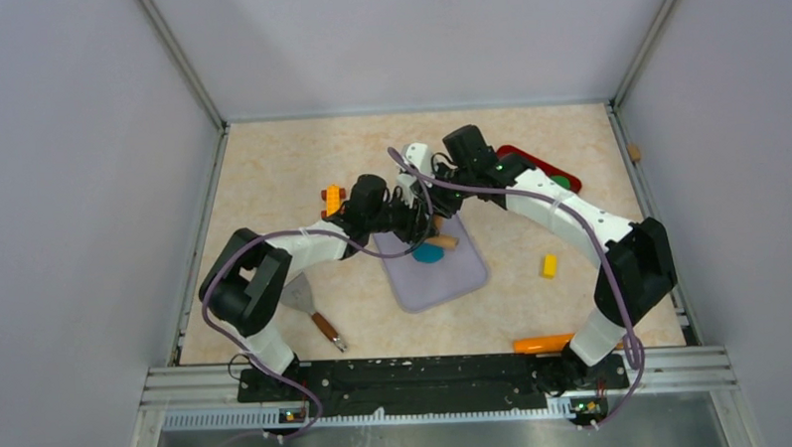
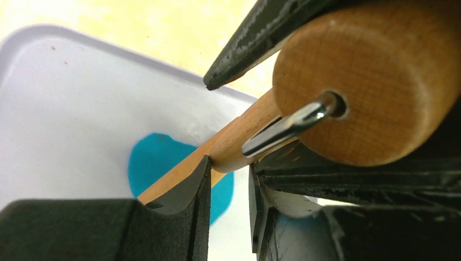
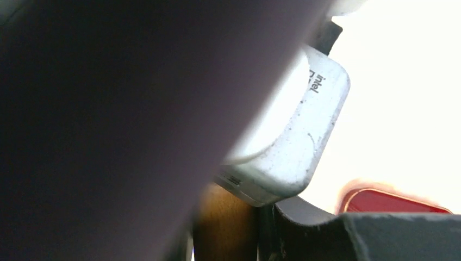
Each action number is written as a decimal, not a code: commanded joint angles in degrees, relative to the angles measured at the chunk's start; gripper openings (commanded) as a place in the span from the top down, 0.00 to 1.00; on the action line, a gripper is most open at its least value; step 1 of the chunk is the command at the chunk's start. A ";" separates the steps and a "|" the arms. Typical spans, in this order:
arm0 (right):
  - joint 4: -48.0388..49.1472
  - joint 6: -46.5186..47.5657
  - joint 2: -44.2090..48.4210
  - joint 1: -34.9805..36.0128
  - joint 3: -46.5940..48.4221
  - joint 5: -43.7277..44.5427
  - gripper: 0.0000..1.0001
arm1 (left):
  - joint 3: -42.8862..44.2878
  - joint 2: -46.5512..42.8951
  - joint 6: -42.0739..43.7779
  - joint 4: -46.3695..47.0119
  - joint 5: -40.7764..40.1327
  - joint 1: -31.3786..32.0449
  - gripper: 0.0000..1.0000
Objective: Roll out the dumpling wrappers from the dough
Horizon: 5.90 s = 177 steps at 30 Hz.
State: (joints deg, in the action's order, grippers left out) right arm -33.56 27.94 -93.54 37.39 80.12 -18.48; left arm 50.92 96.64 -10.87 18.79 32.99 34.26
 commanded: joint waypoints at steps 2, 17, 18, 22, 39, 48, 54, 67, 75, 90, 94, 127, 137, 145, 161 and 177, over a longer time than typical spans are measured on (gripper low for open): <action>-0.73 -0.11 -1.95 -0.10 1.91 -1.23 1.00 | 7.18 4.34 0.92 3.44 -3.89 -1.29 1.00; 0.21 -2.28 1.46 -0.16 -3.88 -1.84 1.00 | 2.97 2.93 -2.38 3.18 -4.43 -1.50 1.00; 0.29 -2.91 2.05 -0.38 -3.38 -0.59 1.00 | 3.25 2.19 -2.40 1.88 -4.15 -2.09 0.98; 0.35 -7.37 4.52 -3.85 -1.26 -0.15 1.00 | -1.44 -5.30 1.95 0.68 -4.21 -4.82 0.63; 6.16 -47.21 6.12 -15.72 -2.33 -6.40 1.00 | -2.26 -8.19 24.42 15.34 -2.96 6.03 0.44; 8.32 -51.95 7.82 -17.89 -4.72 -11.83 1.00 | 3.63 0.90 22.78 18.21 -6.88 8.72 0.44; 8.41 -52.56 8.18 -18.35 -5.06 -14.03 1.00 | 9.80 8.17 22.96 19.63 -8.06 9.77 0.57; -8.97 -34.31 5.03 -19.42 -0.47 -11.77 0.49 | 9.16 6.57 27.46 14.51 2.47 8.57 1.00; -8.40 -37.51 2.50 -19.46 -0.45 -10.53 0.44 | 9.38 6.30 27.90 13.56 3.36 7.61 1.00; -11.93 -39.77 -0.97 -19.59 -0.18 -17.53 0.68 | 9.71 7.00 28.66 10.92 0.46 6.67 1.00; -13.60 -39.03 -2.19 -19.61 0.27 -20.93 0.64 | 9.14 6.64 27.99 9.85 0.84 6.29 1.00; -10.53 -41.33 -7.47 -18.76 -7.30 -8.53 1.00 | 4.84 19.18 14.00 21.87 0.12 6.26 1.00; -10.82 -40.53 -5.25 -19.00 -9.33 -7.30 1.00 | 7.84 23.34 13.01 24.09 -0.12 8.72 1.00; -10.93 -40.26 -3.20 -19.91 -10.41 -6.92 1.00 | 9.03 24.38 12.65 23.95 -0.03 10.02 1.00; -12.75 -37.38 -0.18 -22.56 -6.63 -10.12 1.00 | 13.24 21.57 11.03 19.99 1.52 10.41 1.00; -10.72 -39.03 1.45 -21.40 1.45 -20.27 1.00 | 17.29 10.43 11.93 4.75 4.59 6.22 1.00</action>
State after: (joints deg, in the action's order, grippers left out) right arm -47.53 -9.04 -92.44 14.48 79.26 -34.09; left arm 66.85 110.34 1.61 27.68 36.93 42.04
